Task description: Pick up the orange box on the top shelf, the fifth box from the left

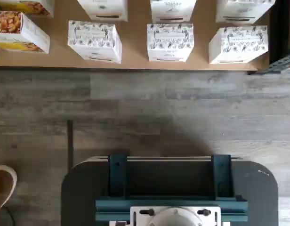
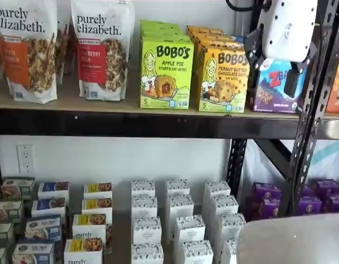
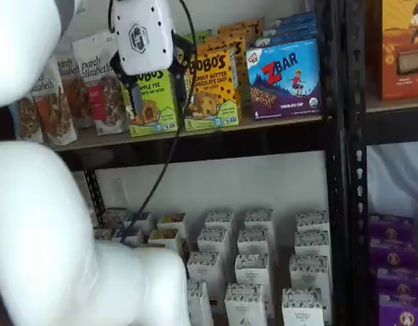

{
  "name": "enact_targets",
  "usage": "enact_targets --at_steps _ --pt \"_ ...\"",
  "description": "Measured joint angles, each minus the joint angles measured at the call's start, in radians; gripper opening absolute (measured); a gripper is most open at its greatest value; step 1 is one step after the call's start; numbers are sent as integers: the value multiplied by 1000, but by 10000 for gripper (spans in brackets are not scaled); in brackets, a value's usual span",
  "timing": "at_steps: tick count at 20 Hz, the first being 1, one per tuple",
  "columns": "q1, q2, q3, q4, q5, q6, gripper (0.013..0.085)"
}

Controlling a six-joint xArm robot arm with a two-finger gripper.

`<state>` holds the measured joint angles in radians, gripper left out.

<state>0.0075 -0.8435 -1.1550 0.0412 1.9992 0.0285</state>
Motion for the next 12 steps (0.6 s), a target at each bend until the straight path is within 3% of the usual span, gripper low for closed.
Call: enact_targets --at_steps 1,2,4,8,12 --pt "-19 -1 1 21 0 -10 850" --pt "-76 -5 7 80 -3 -37 850" --pt "-104 -9 10 118 -6 -54 850" --pt "-97 -5 7 113 -2 -51 850" --pt "-53 -8 13 76 -22 -24 850"
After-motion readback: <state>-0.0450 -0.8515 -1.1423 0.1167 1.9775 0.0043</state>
